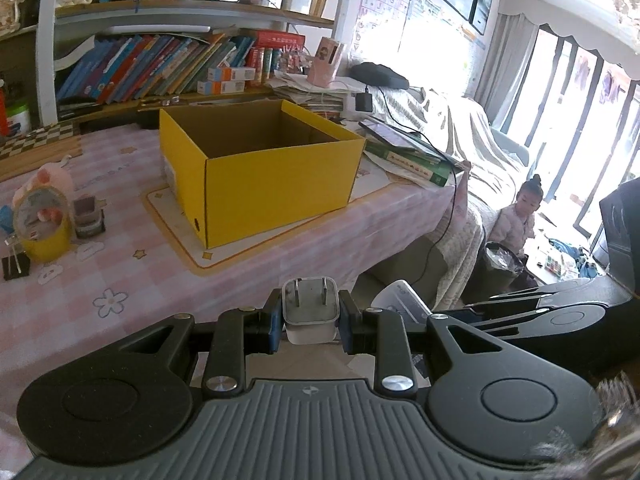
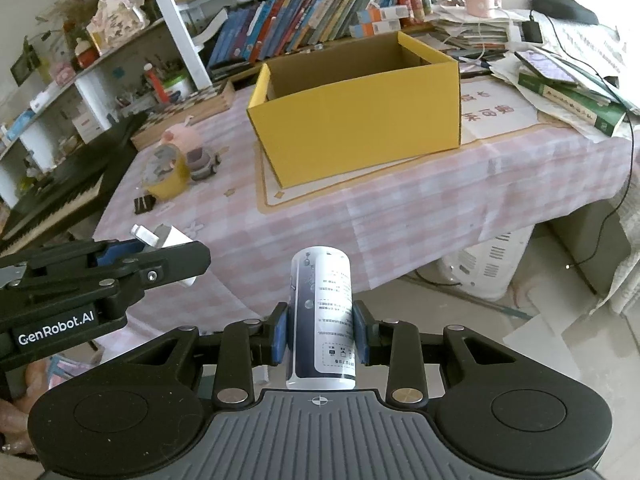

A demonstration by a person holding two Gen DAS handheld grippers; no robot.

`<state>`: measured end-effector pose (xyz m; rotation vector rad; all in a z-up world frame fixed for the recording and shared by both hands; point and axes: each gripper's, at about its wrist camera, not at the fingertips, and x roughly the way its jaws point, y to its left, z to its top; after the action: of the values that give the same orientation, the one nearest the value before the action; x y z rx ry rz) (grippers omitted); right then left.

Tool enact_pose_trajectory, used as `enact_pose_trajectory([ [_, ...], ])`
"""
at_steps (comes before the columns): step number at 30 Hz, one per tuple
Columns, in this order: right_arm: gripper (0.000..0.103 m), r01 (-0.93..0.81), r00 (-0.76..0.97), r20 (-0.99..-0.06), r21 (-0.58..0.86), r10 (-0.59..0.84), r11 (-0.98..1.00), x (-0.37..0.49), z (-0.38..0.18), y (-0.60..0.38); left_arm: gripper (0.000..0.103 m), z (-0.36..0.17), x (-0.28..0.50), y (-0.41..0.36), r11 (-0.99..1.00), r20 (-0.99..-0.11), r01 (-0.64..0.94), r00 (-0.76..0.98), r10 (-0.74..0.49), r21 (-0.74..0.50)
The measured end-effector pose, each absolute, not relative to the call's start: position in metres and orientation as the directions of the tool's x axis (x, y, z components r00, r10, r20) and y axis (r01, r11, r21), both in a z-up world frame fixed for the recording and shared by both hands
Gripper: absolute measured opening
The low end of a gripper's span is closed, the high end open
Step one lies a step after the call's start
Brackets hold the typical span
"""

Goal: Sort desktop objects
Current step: 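Carry the spray bottle and white plug with both tools over the yellow box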

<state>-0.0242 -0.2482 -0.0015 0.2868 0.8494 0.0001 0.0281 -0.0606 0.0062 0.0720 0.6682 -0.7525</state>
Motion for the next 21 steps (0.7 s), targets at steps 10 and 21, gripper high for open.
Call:
enact_pose_trajectory([
  [10, 0.033, 0.126, 0.655, -0.748, 0.252, 0.111, 0.959, -0.011, -0.003, -0.269, 0.025, 0.005, 0.042, -0.085, 0.726, -0.592, 0.666, 0.519, -0.616, -0.171],
  [21, 0.033, 0.110, 0.648, -0.753, 0.245, 0.117, 0.963, 0.012, -0.001, -0.289, 0.025, 0.006, 0.061, -0.107, 0.724, -0.591, 0.667, 0.517, -0.619, -0.174],
])
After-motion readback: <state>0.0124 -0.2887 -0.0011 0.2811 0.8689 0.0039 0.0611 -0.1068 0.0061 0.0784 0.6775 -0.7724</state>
